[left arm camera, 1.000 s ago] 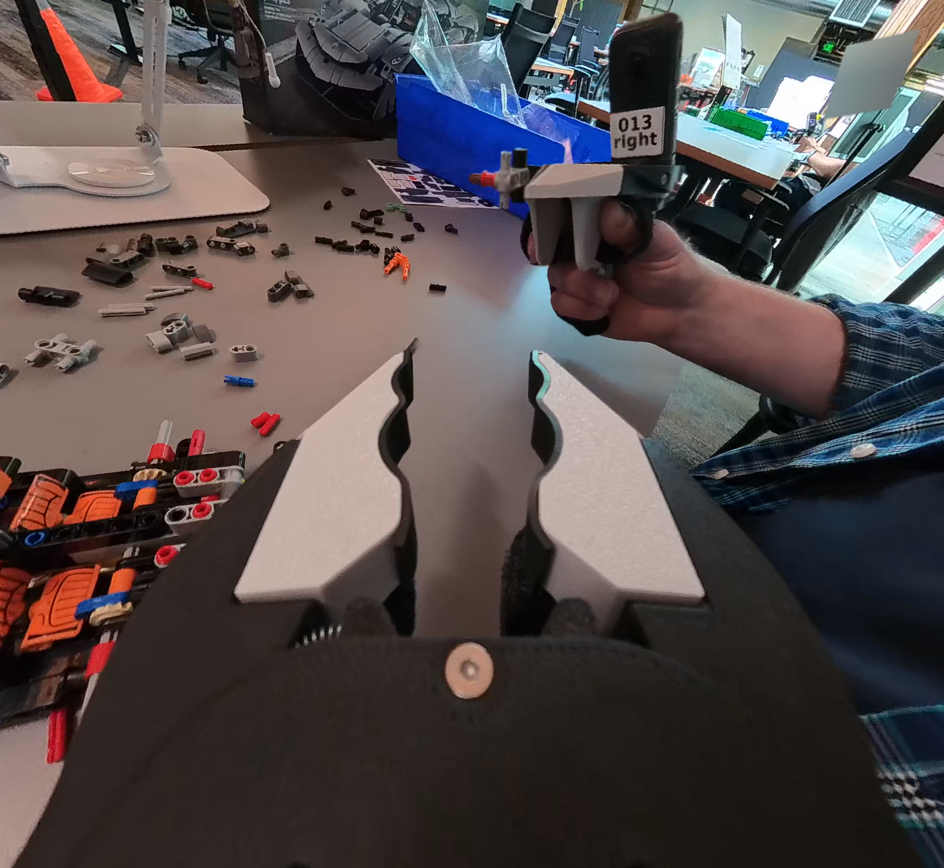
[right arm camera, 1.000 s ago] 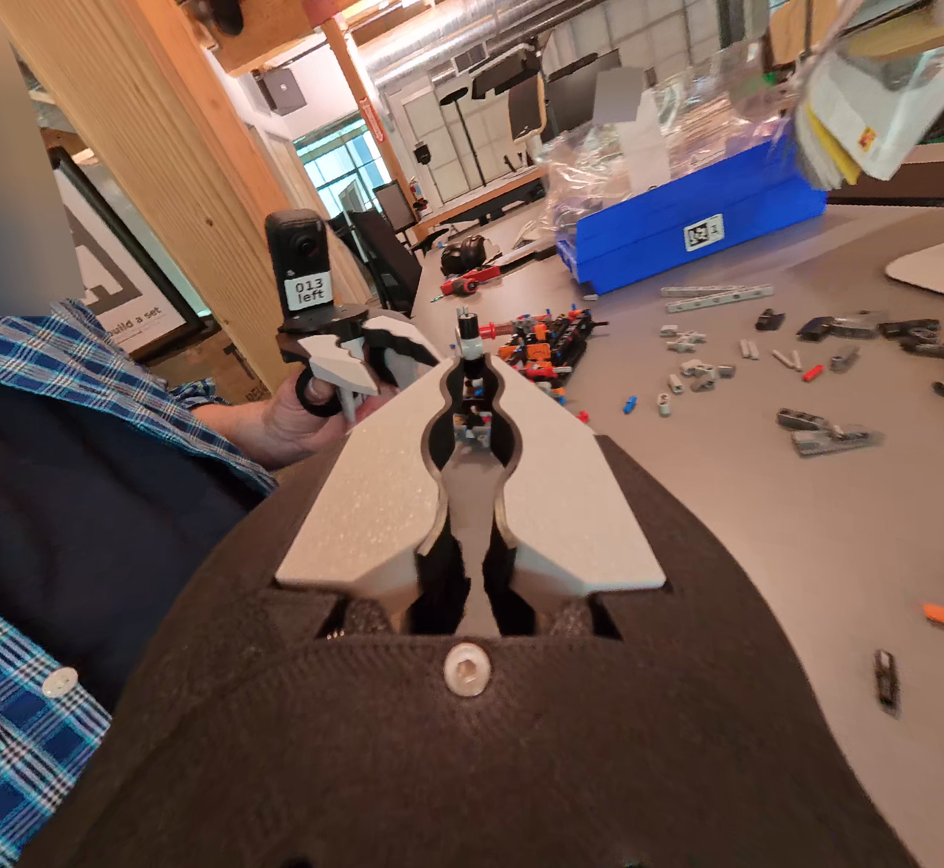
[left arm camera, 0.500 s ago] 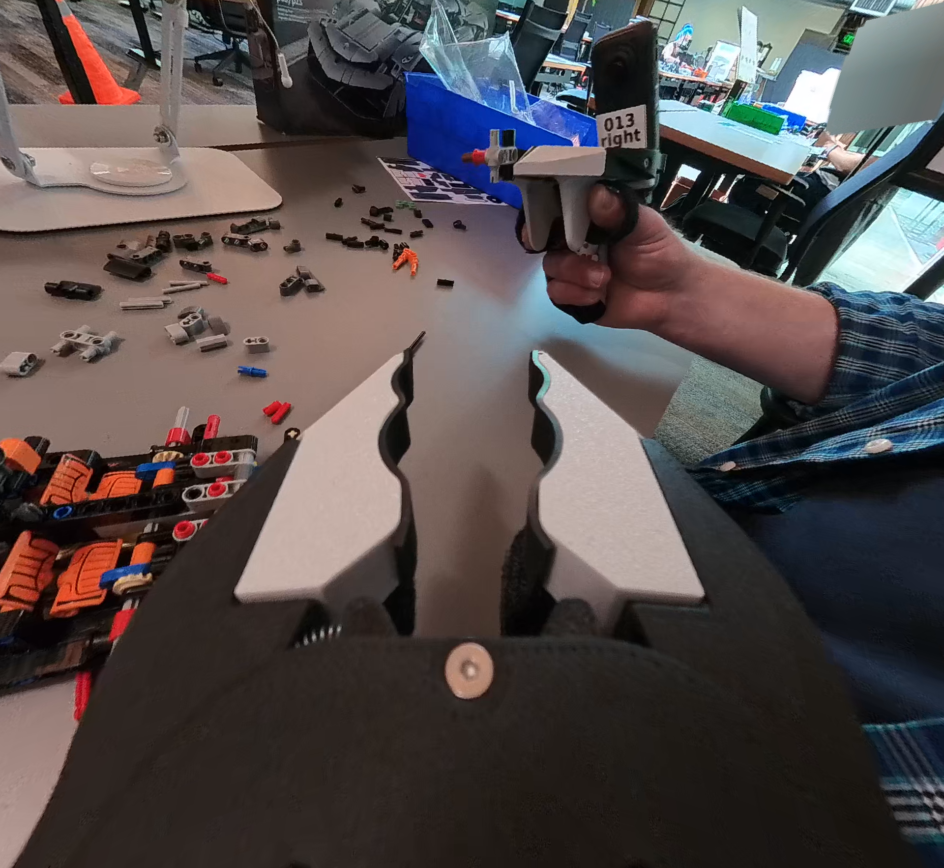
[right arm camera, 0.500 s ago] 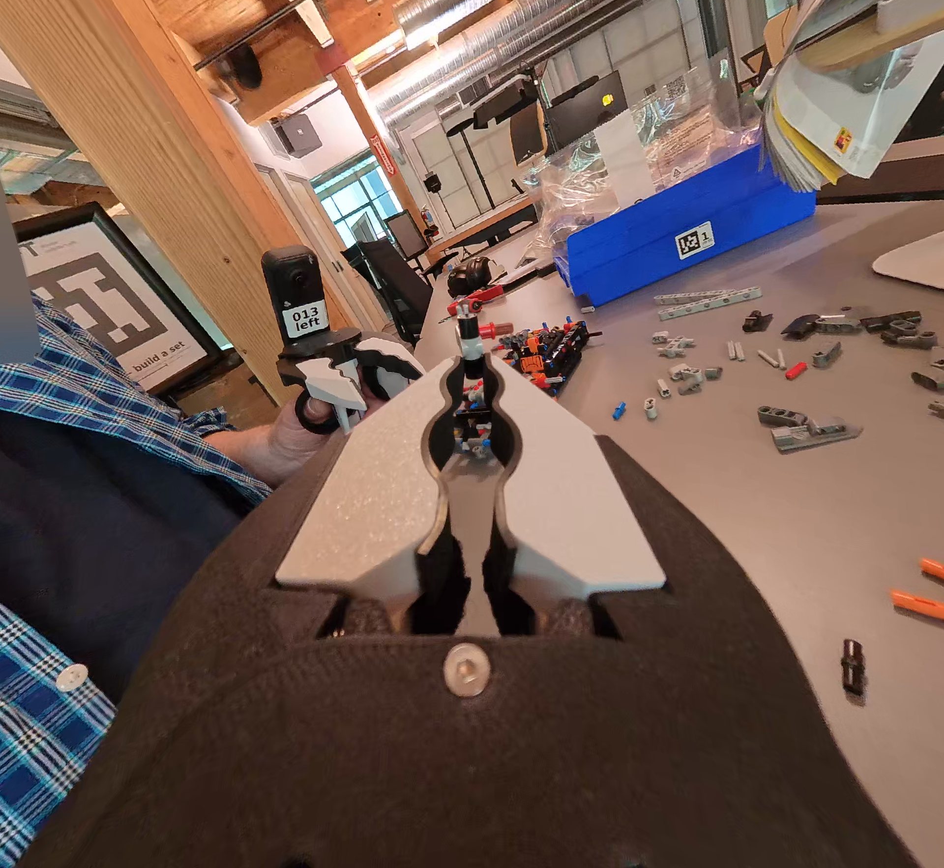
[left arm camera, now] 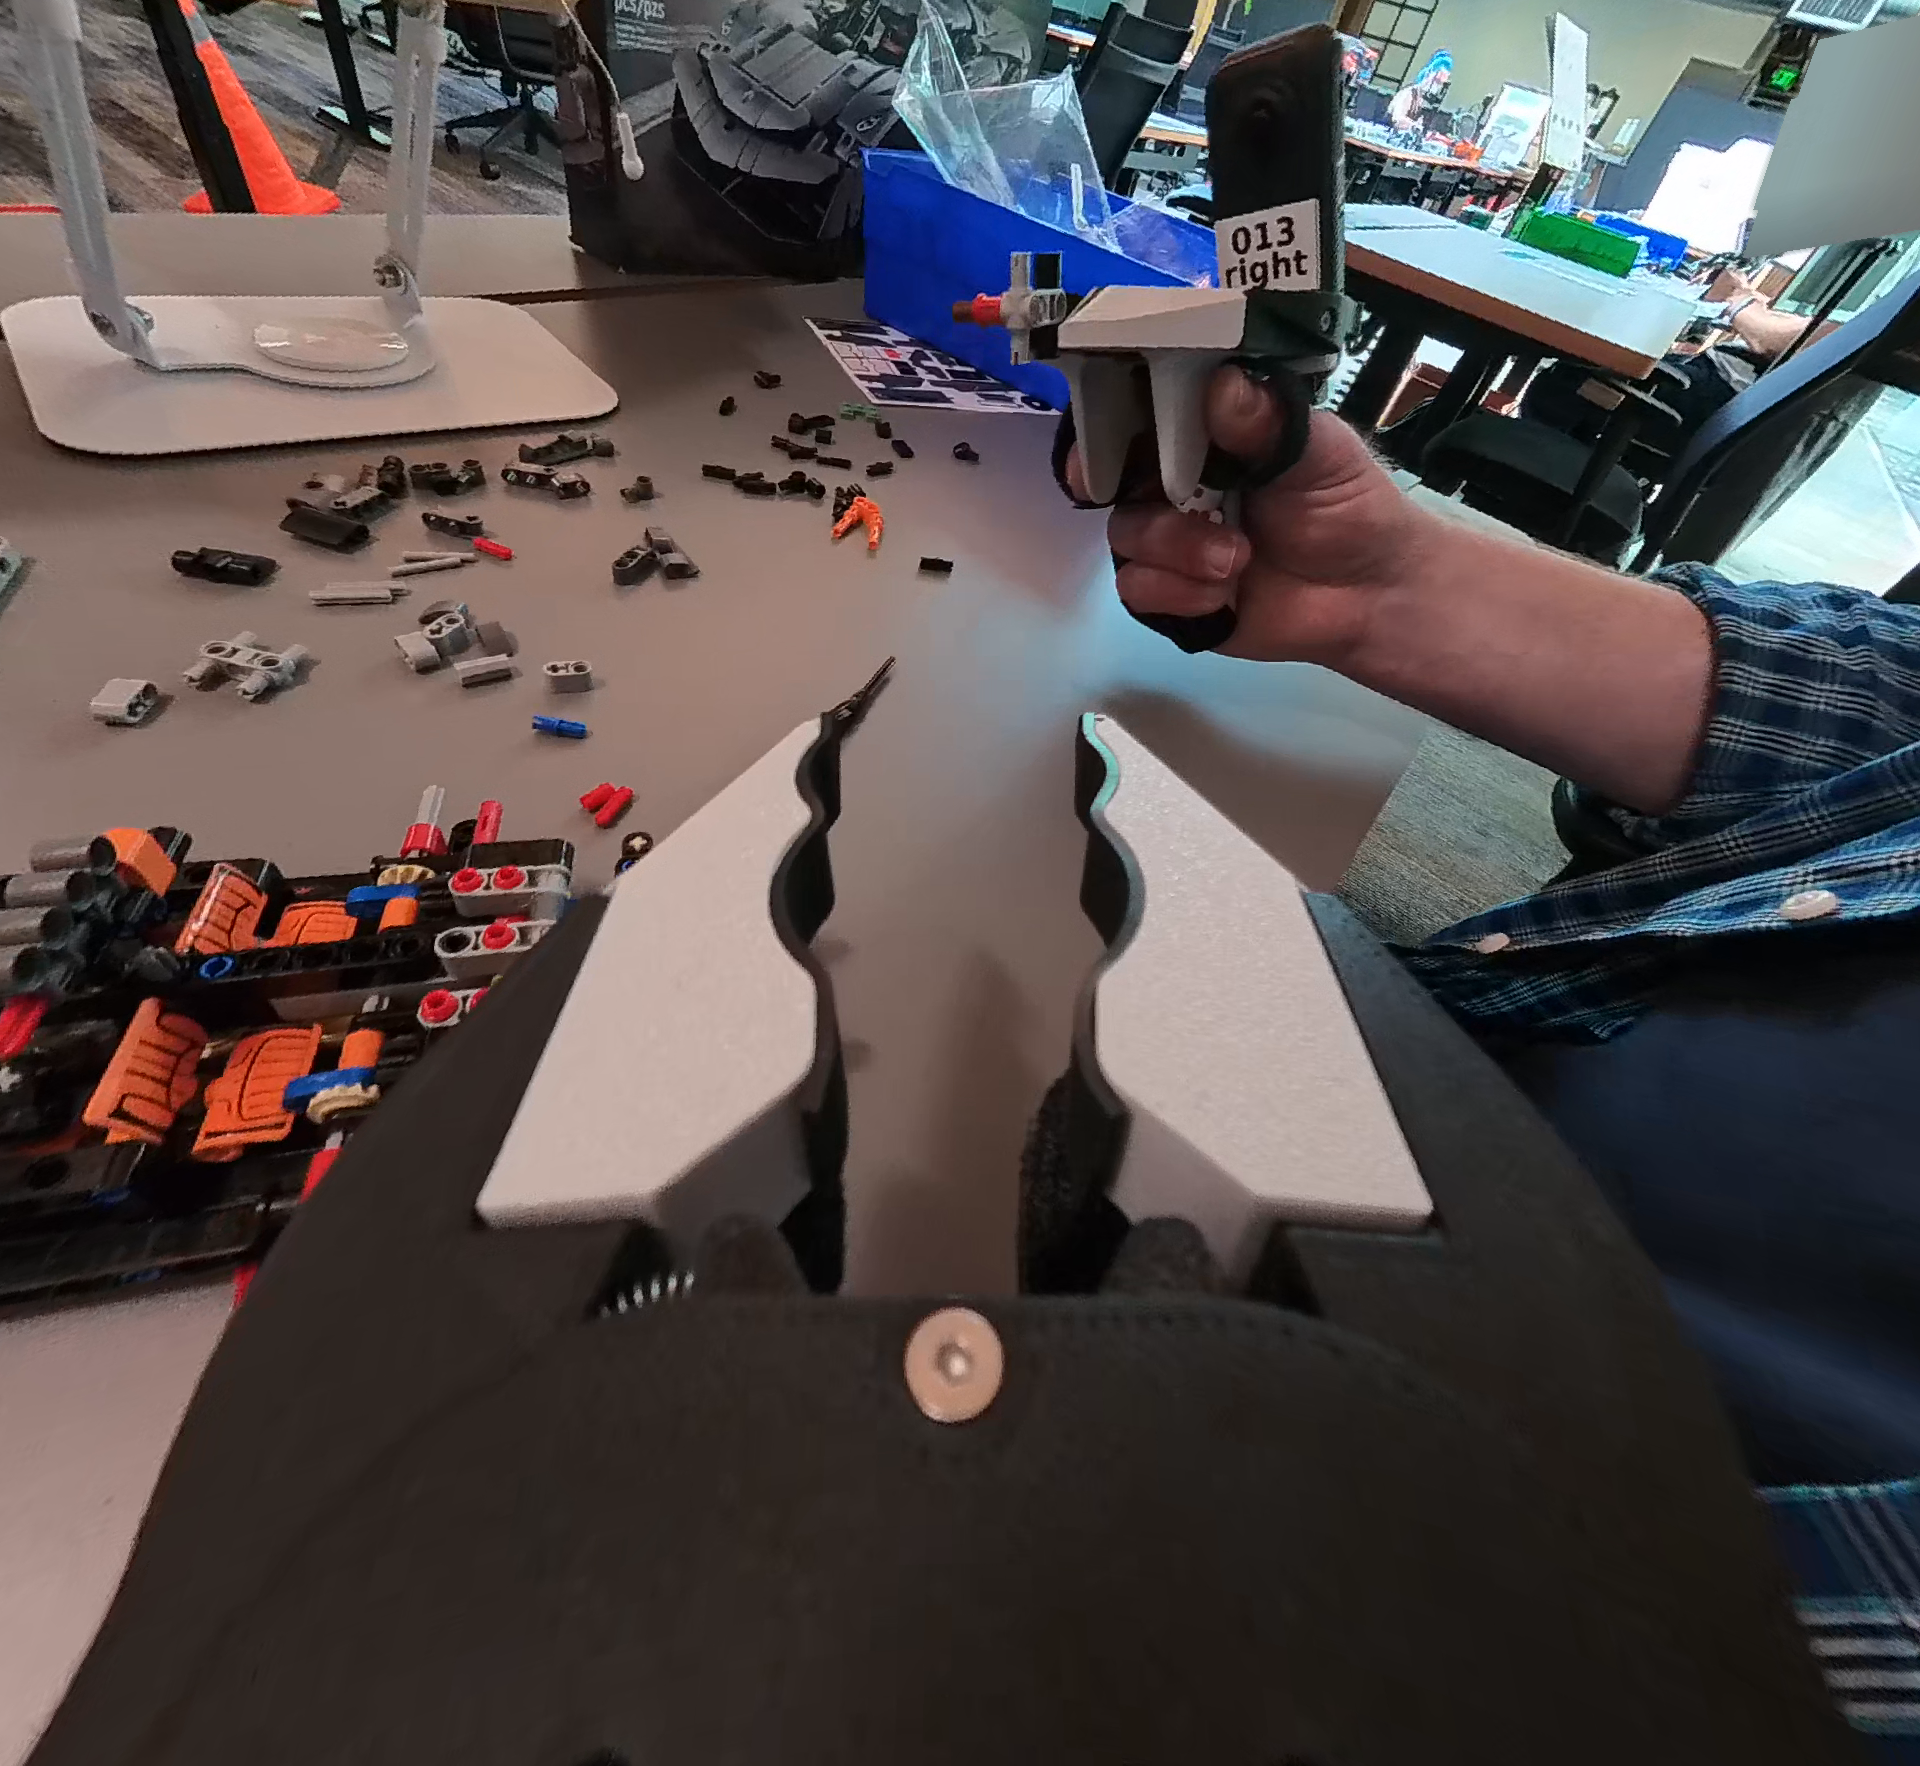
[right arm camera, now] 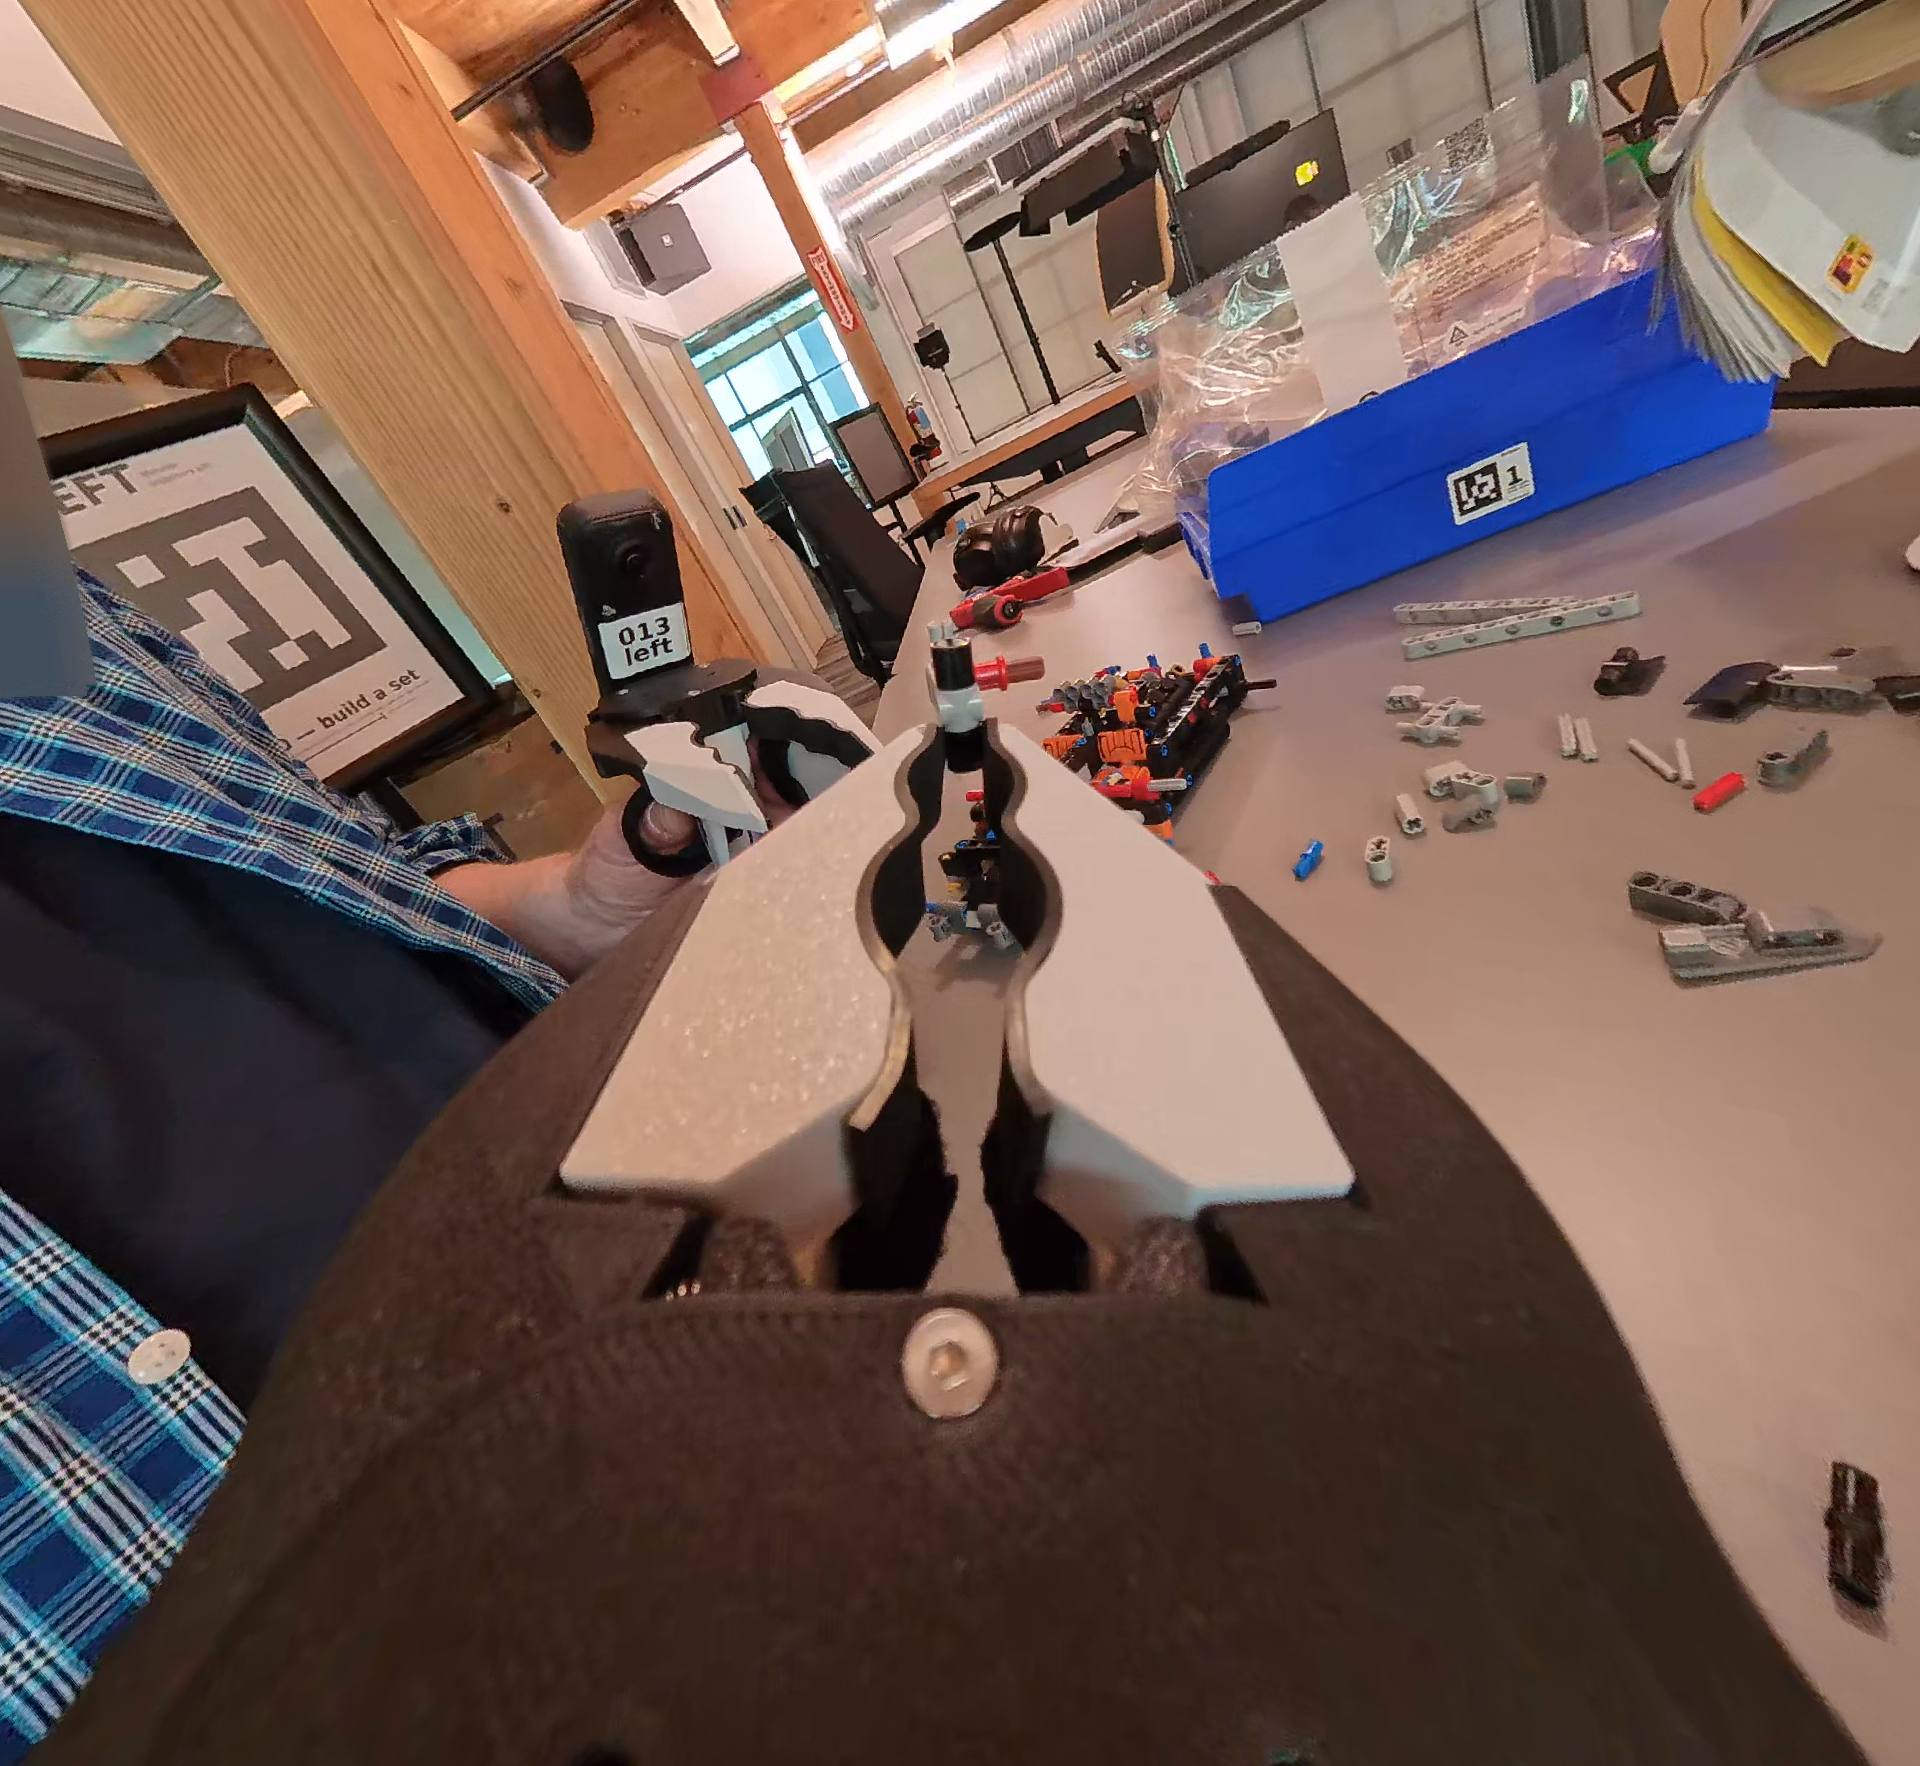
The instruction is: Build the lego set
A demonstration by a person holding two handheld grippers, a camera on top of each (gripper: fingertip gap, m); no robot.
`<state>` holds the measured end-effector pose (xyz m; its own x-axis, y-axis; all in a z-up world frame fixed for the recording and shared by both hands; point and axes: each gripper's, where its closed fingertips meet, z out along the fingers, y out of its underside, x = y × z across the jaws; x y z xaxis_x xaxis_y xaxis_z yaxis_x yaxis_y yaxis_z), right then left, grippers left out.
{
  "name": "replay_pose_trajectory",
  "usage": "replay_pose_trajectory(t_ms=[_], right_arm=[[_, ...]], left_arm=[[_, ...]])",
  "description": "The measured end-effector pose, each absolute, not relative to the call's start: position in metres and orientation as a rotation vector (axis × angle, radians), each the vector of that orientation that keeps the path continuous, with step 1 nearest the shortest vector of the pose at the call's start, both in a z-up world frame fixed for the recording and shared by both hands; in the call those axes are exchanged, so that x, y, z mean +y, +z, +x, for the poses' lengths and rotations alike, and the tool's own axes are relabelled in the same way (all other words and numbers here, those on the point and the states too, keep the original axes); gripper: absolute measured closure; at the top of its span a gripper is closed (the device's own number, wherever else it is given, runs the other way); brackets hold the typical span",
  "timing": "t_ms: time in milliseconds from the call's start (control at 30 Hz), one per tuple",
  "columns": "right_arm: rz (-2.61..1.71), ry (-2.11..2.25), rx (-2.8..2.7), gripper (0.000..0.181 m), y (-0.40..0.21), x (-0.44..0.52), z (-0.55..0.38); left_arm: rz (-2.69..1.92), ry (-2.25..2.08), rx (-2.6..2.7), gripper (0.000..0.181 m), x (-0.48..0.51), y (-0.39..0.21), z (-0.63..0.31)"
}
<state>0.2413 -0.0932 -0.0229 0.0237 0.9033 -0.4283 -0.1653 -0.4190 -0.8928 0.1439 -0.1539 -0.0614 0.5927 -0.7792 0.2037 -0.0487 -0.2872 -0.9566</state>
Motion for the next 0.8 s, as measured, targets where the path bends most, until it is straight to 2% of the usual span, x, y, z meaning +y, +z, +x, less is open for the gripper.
replay_pose_trajectory(t_ms=[800], right_arm=[[-1.368,1.642,-0.902,0.177,-0.017,-0.104,0.213]], left_arm=[[-1.746,-0.793,0.638,0.137,-0.158,-0.064,0.124]])
